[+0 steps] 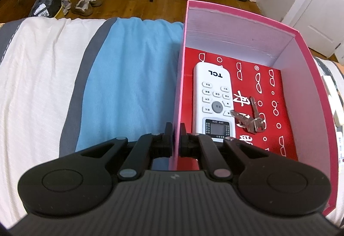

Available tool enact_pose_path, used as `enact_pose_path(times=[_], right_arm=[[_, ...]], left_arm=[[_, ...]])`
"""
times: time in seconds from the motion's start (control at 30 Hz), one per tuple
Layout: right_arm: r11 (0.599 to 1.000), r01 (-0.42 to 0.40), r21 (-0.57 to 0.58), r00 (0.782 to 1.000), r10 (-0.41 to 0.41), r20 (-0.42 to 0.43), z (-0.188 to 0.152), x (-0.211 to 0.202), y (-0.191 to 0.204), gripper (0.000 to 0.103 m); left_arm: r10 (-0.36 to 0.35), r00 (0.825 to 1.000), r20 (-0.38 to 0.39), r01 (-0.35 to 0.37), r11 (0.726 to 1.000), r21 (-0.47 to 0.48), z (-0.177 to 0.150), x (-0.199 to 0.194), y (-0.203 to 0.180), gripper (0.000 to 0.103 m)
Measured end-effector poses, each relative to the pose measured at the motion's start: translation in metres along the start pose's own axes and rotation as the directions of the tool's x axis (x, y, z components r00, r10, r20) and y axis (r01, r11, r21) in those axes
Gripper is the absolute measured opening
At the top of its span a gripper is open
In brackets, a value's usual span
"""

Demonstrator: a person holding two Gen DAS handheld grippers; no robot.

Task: Organize rigid objects
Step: 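Place the white charger into the pink box and open the right tool, then return the right tool to the pile and grasp the small white remote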

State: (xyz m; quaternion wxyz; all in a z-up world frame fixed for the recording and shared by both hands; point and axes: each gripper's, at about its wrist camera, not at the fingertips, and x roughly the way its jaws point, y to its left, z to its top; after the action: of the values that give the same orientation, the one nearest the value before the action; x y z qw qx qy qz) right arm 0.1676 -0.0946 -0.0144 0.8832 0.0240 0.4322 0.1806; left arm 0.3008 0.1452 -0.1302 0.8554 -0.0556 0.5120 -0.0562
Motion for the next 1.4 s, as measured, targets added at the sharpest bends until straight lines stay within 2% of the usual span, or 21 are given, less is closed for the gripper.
enact_pose_path(times=[0.27, 0.4, 0.53, 0.67, 0.73, 0.8, 0.93, 1.03, 1.1, 1.17, 1.23, 1.4], right_arm=[[0.996, -0.086, -0.026, 0.984, 0.081, -0.157, 0.003, 0.079, 0.035, 0.067], [0.992, -0.12, 0.037, 0.964, 0.125, -0.236, 0.005, 0.118, 0.036, 0.067], [0.983, -0.157, 0.09, 0.93, 0.178, -0.32, -0.004, 0.144, 0.041, 0.067], [0.971, -0.195, 0.139, 0.909, 0.232, -0.345, -0.013, 0.153, 0.048, 0.068], [0.956, -0.213, 0.2, 0.903, 0.271, -0.333, -0.014, 0.156, 0.046, 0.071], [0.952, -0.243, 0.187, 0.905, 0.292, -0.31, -0.013, 0.149, 0.045, 0.072], [0.961, -0.262, 0.088, 0.926, 0.276, -0.257, -0.013, 0.106, 0.041, 0.072], [0.966, -0.258, -0.001, 0.951, 0.254, -0.175, -0.014, 0.06, 0.031, 0.072], [0.969, -0.24, -0.057, 0.967, 0.233, -0.105, -0.017, 0.026, 0.02, 0.078], [0.973, -0.195, -0.121, 0.981, 0.196, -0.007, -0.023, -0.007, 0.0, 0.084], [0.98, -0.13, -0.149, 0.988, 0.141, 0.062, -0.029, -0.027, -0.02, 0.086], [0.991, 0.036, -0.126, 0.995, -0.023, 0.098, -0.048, -0.045, -0.081, 0.086]], left_arm=[[-0.022, 1.0, 0.006, 0.022, 1.0, 0.0, -0.002, -0.002, 0.004, 0.005], [-0.037, 0.999, 0.003, 0.038, 0.999, -0.011, -0.002, -0.001, 0.008, 0.005], [-0.046, 0.999, 0.0, 0.046, 0.999, -0.015, -0.001, -0.001, 0.009, 0.005], [-0.047, 0.999, 0.0, 0.047, 0.999, -0.019, -0.001, -0.001, 0.01, 0.005], [-0.048, 0.999, -0.001, 0.048, 0.999, -0.02, -0.001, -0.001, 0.01, 0.006], [-0.047, 0.999, -0.002, 0.047, 0.999, -0.019, -0.002, -0.001, 0.01, 0.005], [-0.041, 0.999, -0.006, 0.041, 0.999, -0.017, -0.001, -0.001, 0.009, 0.006], [-0.038, 0.999, -0.006, 0.038, 0.999, -0.014, -0.001, -0.001, 0.008, 0.006], [-0.039, 0.999, -0.006, 0.039, 0.999, -0.016, -0.001, -0.002, 0.007, 0.006], [-0.035, 0.999, -0.004, 0.035, 0.999, -0.019, -0.002, -0.003, 0.005, 0.005], [-0.03, 1.0, 0.002, 0.03, 0.999, -0.012, -0.001, -0.005, 0.003, 0.005], [-0.027, 1.0, 0.007, 0.027, 1.0, -0.014, 0.0, -0.007, 0.005, 0.005]])
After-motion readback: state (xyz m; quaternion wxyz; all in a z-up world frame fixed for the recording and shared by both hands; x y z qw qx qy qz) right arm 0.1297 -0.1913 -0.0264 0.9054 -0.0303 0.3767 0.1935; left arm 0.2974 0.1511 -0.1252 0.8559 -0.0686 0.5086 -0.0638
